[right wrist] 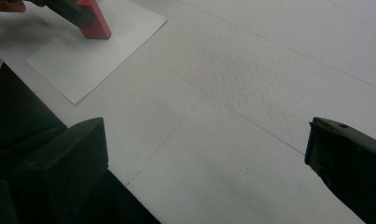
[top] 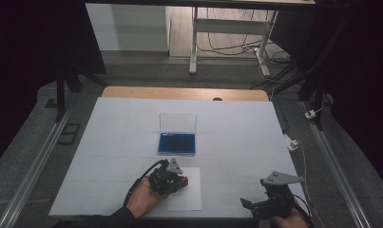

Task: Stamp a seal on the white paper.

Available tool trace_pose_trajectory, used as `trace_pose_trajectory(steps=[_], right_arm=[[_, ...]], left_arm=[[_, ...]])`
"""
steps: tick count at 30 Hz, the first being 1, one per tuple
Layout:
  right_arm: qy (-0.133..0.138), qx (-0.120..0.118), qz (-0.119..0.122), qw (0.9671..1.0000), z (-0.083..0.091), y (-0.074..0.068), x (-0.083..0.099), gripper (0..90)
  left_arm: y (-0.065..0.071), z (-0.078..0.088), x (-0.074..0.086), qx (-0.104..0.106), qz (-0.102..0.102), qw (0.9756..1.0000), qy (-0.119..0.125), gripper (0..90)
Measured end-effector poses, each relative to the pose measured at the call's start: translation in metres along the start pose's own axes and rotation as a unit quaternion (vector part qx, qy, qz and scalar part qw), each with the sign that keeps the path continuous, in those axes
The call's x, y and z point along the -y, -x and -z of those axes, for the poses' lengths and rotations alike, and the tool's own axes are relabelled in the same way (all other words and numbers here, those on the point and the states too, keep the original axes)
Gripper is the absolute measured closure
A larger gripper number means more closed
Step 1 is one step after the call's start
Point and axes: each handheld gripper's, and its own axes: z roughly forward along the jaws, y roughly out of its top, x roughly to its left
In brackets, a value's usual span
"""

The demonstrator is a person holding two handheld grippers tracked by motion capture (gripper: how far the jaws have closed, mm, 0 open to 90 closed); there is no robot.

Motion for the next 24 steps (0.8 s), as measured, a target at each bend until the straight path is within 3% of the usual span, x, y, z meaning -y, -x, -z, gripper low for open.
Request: trace_pose_trajectory(steps=[12,24], right_arm=[[0.0,0.0,0.0,1.0,0.0,0.0,0.0,0.0],[0.001,0.0,0.001,1.0,0.0,0.0,0.0,0.0]], left_arm=[[-0.003,0.01,-0.002,0.008,0.006,0.9997,0.023,79.4],[-0.005,0.028,-0.004,0.03,0.007,0.999,0.031,79.4]])
